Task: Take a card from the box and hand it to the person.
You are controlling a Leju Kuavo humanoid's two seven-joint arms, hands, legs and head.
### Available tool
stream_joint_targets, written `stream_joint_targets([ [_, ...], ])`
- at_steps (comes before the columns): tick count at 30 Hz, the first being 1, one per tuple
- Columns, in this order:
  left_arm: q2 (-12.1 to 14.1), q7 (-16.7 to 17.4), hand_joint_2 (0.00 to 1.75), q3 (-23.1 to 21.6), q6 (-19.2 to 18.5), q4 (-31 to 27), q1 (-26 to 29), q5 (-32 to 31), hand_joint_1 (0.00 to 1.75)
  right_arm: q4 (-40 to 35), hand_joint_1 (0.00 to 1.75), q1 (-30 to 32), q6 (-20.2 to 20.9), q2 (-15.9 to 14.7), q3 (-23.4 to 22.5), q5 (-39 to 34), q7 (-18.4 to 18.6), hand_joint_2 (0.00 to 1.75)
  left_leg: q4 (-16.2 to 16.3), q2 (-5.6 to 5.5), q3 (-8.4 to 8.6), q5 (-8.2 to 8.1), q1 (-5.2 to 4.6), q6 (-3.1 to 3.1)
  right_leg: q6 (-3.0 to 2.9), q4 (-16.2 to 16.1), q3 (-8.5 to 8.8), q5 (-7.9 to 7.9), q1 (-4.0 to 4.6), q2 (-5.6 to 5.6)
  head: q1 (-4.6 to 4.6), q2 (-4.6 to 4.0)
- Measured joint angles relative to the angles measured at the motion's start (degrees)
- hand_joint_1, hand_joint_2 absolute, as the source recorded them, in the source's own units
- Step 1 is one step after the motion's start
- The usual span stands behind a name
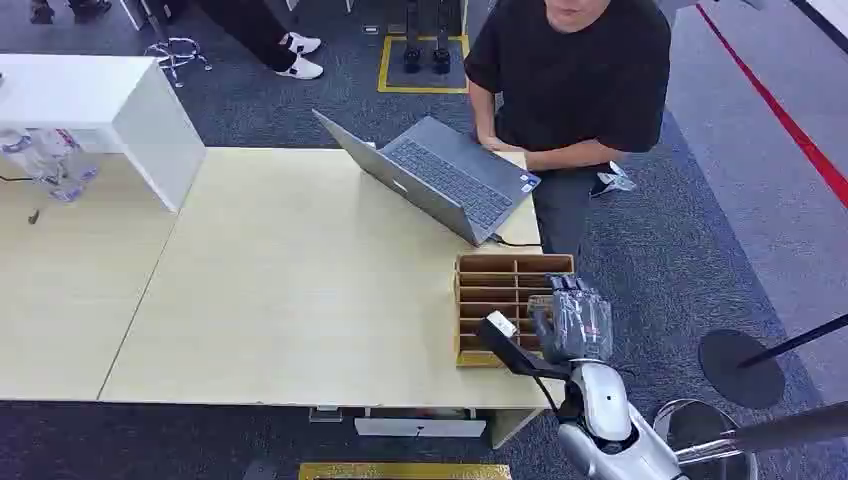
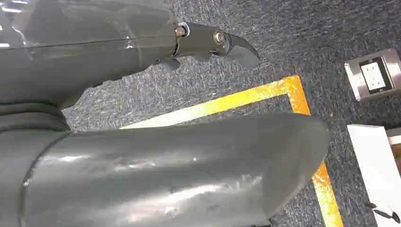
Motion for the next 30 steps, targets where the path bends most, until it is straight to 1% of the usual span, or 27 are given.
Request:
stream_joint_targets([
  [3,0.0,0.02,0.0,-0.02,0.0,-0.02,-0.01,0.0,0.0,0.22,0.89,0.0,0.39,0.0,0.0,0.22,0.28,1.75,0.0,0.0,0.0,0.0,0.0,0.0,0.0,0.0,0.0,0.0,0.0,0.0,0.0,0.0],
  [4,0.0,0.02,0.0,-0.02,0.0,0.0,-0.01,0.0,0.0,0.35,1.05,-0.04,0.52,0.0,0.0,0.33,0.39,1.75,0.0,0.0,0.0,0.0,0.0,0.0,0.0,0.0,0.0,0.0,0.0,0.0,-0.02,0.0],
  [23,0.0,-0.04,0.0,-0.44,-0.18,0.0,-0.06,0.0,0.0,0.9,0.98,-0.16,1.99,-0.07,0.22,1.42,1.22,1.75,0.0,0.0,0.0,0.0,0.0,0.0,0.0,0.0,0.0,0.0,0.0,0.0,0.0,0.0],
  [26,0.0,-0.04,0.0,-0.44,-0.17,0.0,-0.06,0.0,0.0,0.9,1.03,-0.16,2.01,-0.11,0.33,1.42,1.22,1.75,0.0,0.0,0.0,0.0,0.0,0.0,0.0,0.0,0.0,0.0,0.0,0.0,-0.02,0.0],
  [28,0.0,-0.04,0.0,-0.44,-0.17,0.0,-0.06,0.0,0.0,0.9,1.15,-0.16,2.03,-0.26,0.55,1.51,1.22,1.75,0.0,0.0,0.0,0.0,0.0,0.0,0.0,0.0,0.0,0.0,0.0,0.0,0.0,0.0],
  [30,0.0,-0.04,0.0,-0.44,-0.18,0.0,-0.06,0.0,0.0,0.9,1.19,-0.16,2.27,-0.33,0.77,1.6,1.29,1.75,0.0,0.0,0.0,0.0,0.0,0.0,0.0,0.0,0.0,0.0,0.0,0.0,0.0,0.0],
])
